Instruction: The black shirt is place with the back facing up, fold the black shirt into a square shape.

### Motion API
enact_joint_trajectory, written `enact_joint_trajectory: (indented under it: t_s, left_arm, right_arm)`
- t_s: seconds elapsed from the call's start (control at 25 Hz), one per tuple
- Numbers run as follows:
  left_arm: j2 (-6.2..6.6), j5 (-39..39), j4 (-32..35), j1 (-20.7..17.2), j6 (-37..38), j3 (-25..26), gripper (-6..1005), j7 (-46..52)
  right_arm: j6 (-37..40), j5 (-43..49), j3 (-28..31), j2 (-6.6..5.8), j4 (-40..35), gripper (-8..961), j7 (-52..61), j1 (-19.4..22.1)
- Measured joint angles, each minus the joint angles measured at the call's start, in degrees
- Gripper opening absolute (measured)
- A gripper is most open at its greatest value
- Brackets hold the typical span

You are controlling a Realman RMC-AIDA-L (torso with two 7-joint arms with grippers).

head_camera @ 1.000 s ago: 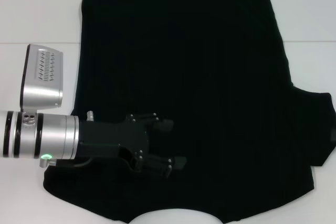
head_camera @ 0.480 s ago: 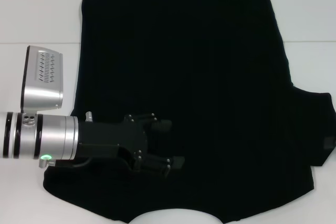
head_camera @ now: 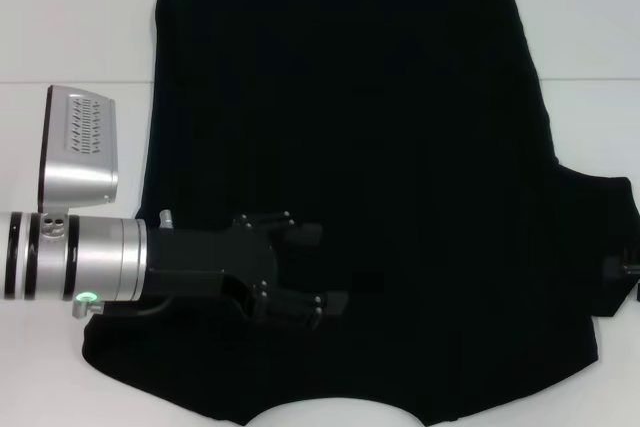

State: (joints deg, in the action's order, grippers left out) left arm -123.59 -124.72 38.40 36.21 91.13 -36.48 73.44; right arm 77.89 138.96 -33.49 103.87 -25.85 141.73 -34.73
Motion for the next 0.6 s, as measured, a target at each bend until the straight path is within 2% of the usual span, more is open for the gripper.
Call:
enact_joint_trajectory:
  t_s: [0.28,0.48,0.6]
  left_arm:
    - [0.02,0.1,0.0,0.0,-0.1,0.1,951,0.1]
    - [0.1,0.3,0.0,-0.1,-0.2,0.2,951,0.1]
    - [0.12,0.3,0.0,-0.2,-0.4,0.2,951,0.2]
  right_arm:
    - [-2.5,1.0,0.0,0.57,-0.3,714,1.1,-0.2]
    - [-4.3,1.2,0.0,1.05,-0.1,472,1.1,-0.8]
    - [-5.0,1.5,0.0,1.42,-0.1,364,1.1,-1.1]
